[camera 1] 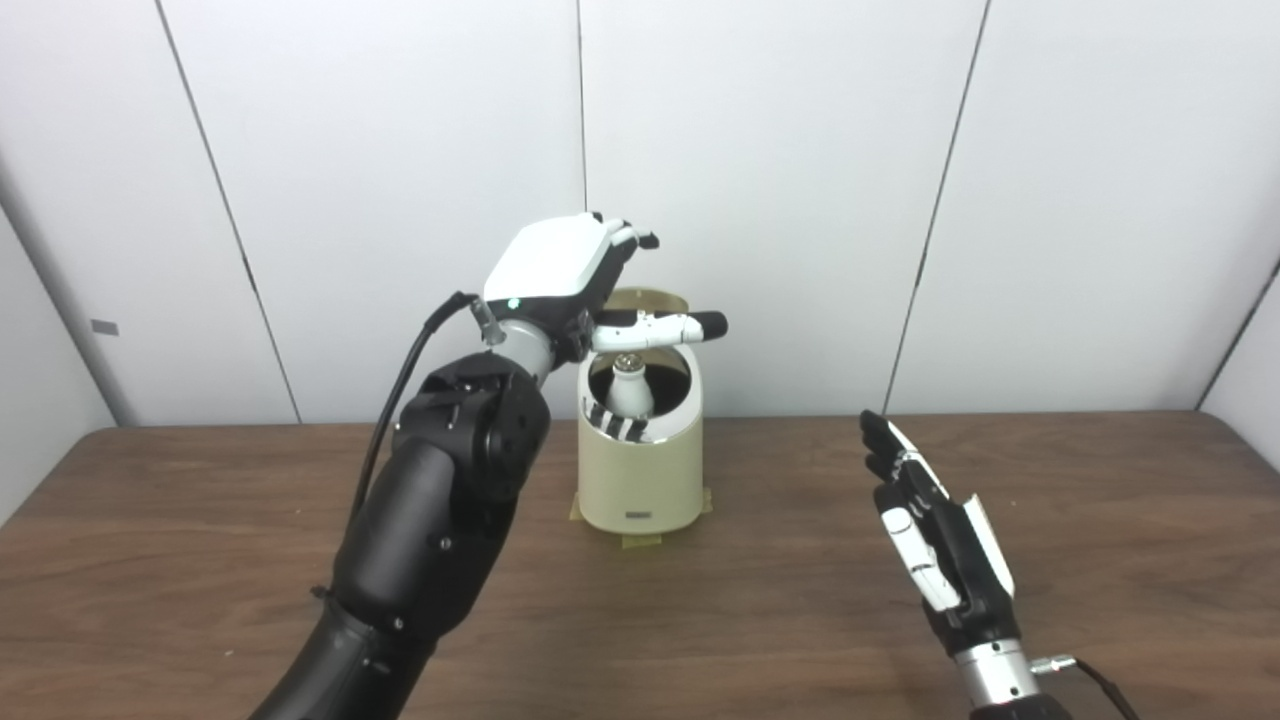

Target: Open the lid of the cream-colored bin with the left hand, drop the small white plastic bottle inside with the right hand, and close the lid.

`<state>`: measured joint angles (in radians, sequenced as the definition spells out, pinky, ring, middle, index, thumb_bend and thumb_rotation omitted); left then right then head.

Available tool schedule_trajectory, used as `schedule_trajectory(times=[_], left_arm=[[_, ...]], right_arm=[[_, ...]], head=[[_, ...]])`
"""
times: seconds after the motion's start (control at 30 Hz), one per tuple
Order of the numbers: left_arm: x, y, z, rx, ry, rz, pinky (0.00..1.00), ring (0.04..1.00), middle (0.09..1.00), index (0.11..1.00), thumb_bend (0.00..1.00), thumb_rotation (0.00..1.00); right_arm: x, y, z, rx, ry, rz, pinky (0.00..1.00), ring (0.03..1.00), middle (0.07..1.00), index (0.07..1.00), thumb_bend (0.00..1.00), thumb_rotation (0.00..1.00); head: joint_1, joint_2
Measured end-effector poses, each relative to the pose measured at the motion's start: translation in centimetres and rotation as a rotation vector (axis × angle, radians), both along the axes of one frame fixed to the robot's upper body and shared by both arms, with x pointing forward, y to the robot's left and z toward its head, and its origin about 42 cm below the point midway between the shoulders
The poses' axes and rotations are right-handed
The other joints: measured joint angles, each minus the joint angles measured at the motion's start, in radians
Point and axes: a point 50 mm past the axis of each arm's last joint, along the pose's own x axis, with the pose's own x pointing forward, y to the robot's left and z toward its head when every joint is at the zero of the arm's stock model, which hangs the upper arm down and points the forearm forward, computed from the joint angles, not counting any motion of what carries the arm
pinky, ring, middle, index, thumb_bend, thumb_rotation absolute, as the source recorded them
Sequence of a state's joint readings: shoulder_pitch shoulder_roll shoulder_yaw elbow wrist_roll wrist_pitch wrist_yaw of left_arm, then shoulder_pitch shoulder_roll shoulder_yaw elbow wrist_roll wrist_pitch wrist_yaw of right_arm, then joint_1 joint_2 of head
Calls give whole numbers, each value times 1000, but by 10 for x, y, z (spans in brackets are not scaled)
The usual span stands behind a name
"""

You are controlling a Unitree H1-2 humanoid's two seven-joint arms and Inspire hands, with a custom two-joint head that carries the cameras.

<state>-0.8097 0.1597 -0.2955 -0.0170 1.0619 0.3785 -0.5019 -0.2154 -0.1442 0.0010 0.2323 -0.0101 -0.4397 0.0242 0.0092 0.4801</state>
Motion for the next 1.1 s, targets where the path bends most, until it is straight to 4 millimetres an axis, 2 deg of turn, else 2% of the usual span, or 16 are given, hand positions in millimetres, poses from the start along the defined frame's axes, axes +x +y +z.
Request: schedule_trajectory(times=[0.1,0.13,0.3,0.43,0.77,0.93,1.1], left_arm=[[3,-5,-10,36,25,6,1000,1000,941,897,982,1000],[4,-6,-12,40,35,8,1000,1000,933,891,987,1000],[4,-4,-15,35,37,13,1000,1000,935,892,979,1000],[-2,-4,-17,23,35,9,1000,1000,951,894,964,1000],[-9,-7,-30,41,64,-3,1000,1000,914,883,979,1000],[-16,-7,-33,41,59,-14,1000,1000,906,882,996,1000],[-21,-4,-34,39,51,-21,1000,1000,896,878,990,1000]], right_arm=[[0,0,0,-1,0,1,953,961,949,914,151,892],[0,0,0,0,0,1,954,957,943,907,166,865],[0,1,0,-7,-1,-1,929,944,938,905,149,852],[0,1,0,-12,-2,0,924,942,933,902,130,818],[1,2,0,-17,-2,-3,917,941,932,895,122,769],[1,1,0,-17,-3,-7,920,943,932,897,114,712],[1,2,1,-16,-4,-8,918,942,933,898,116,704]], head=[[2,3],[2,3],[2,6],[0,6],[0,14],[2,17],[0,23]])
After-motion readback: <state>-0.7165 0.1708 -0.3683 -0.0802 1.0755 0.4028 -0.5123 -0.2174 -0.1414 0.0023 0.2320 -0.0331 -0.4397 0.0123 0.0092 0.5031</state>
